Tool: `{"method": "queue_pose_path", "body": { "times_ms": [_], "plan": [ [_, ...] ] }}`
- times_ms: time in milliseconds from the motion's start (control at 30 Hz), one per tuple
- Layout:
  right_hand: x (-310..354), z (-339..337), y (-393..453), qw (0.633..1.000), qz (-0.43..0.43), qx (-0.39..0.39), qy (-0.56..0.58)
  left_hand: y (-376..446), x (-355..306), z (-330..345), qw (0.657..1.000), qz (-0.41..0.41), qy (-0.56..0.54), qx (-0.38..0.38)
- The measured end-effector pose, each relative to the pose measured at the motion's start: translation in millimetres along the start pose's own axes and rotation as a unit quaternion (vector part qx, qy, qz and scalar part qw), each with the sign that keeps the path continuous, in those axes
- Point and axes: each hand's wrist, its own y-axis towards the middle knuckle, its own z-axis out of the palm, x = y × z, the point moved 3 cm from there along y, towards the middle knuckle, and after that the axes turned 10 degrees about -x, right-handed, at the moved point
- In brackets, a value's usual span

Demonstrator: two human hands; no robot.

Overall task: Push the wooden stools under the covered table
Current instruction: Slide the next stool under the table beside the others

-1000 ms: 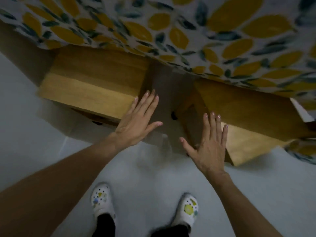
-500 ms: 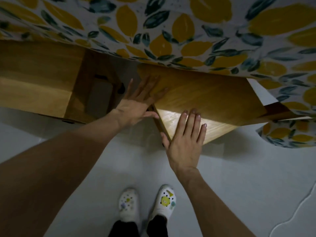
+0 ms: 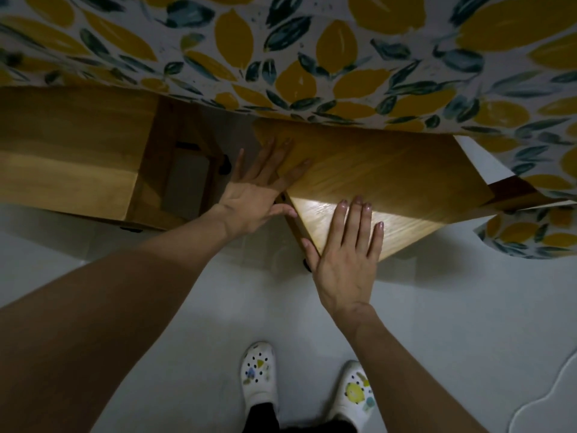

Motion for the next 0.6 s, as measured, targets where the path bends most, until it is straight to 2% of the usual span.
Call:
{"method": "queue_pose_path", "body": {
  "times_ms": [367, 500, 600],
  "plan": [
    [-30.9, -1.5, -5.7, 0.996, -0.076, 0.031, 0.026, -11.0, -25.9, 0.8, 0.999, -0.037, 0.023, 0.009],
    [-77.8, -6.6, -11.5, 0.986, -0.153, 0.059, 0.025, -28.6, -70.1, 6.3, 0.996, -0.072, 0.033, -0.033],
    [-122.3, -10.1, -15.4, 0.972, -0.221, 0.082, 0.017, -38.3, -100.7, 7.5, 0.994, -0.058, 0.04, -0.08]
  ]
}}
